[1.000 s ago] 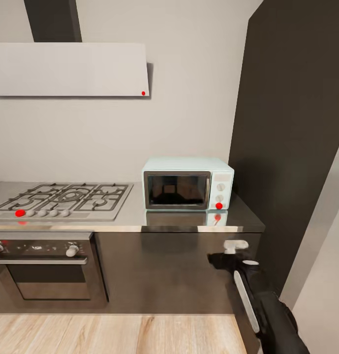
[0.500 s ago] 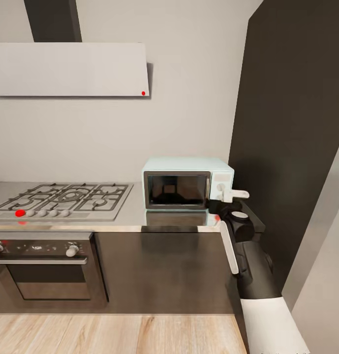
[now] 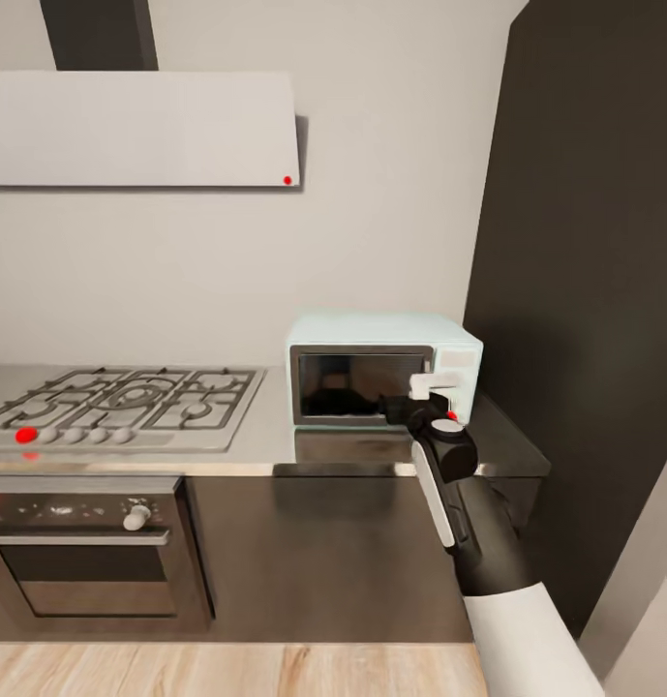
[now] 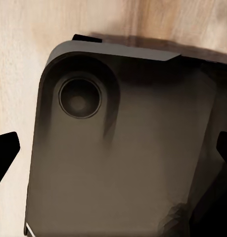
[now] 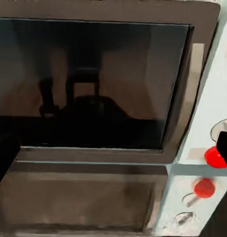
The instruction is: In the kitchen, take the popcorn bag from the countertop, put it into the microwave, and heat it until the popcorn is cooked so the cooked popcorn ends up inside the bag.
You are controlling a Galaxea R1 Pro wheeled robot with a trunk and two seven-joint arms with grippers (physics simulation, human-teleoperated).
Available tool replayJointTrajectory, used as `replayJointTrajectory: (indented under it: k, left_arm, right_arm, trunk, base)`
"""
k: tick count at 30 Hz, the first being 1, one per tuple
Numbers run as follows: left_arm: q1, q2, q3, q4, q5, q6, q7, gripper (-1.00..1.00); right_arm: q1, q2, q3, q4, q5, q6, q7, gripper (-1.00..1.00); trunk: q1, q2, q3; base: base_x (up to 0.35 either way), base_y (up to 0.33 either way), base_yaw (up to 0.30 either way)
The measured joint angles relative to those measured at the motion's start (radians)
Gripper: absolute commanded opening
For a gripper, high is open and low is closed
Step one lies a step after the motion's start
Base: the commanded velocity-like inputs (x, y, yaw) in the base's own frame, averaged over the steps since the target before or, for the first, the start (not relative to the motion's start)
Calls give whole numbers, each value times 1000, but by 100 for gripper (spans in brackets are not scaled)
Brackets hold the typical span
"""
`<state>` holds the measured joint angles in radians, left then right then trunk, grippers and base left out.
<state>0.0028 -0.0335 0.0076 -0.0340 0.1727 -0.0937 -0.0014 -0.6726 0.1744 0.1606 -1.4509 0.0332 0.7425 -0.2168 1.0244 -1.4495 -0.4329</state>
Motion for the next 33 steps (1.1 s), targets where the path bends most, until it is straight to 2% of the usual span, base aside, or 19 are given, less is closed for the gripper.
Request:
replayJointTrajectory:
  k: [5, 9, 10, 14, 16, 22, 27, 31, 33]
  left_arm:
    - [0, 0, 0, 0, 0, 0, 0, 100]
    - [0, 0, 0, 0, 1, 0, 0, 100]
    - [0, 0, 0, 0, 1, 0, 0, 100]
    - [0, 0, 0, 0, 1, 0, 0, 100]
    - [0, 0, 0, 0, 1, 0, 0, 100]
    - [0, 0, 0, 0, 2, 0, 0, 100]
    - [0, 0, 1, 0, 3, 2, 0, 100]
    - [0, 0, 1, 0, 3, 2, 0, 100]
    - [0, 0, 1, 0, 3, 2, 0, 100]
  right_arm:
    - [0, 0, -12, 35, 9, -15, -1, 100]
    - [0, 0, -51, 49, 7, -45, 1, 100]
    - [0, -10, -70, 66, 6, -49, 2, 100]
    - [0, -64, -81, 88, -2, -69, 5, 100]
    - [0, -73, -81, 90, -4, -73, 5, 100]
    - [0, -73, -79, 91, -5, -75, 9, 100]
    - [0, -70, -79, 111, -6, -75, 81, 100]
    - [0, -76, -80, 130, -4, -77, 93, 100]
    - [0, -80, -98, 132, 2, -102, 94, 100]
  trunk:
    - [0, 0, 0]
    - [1, 0, 0]
    - [1, 0, 0]
    - [1, 0, 0]
    - [1, 0, 0]
    - [1, 0, 0]
    - [0, 0, 0]
    - [1, 0, 0]
    - [1, 0, 0]
  base:
    - [82, 43, 0]
    - [6, 3, 0]
    - [0, 0, 0]
    - [0, 0, 0]
    - [0, 0, 0]
    - [16, 0, 0]
    - [153, 0, 0]
    - [16, 0, 0]
    - [0, 0, 0]
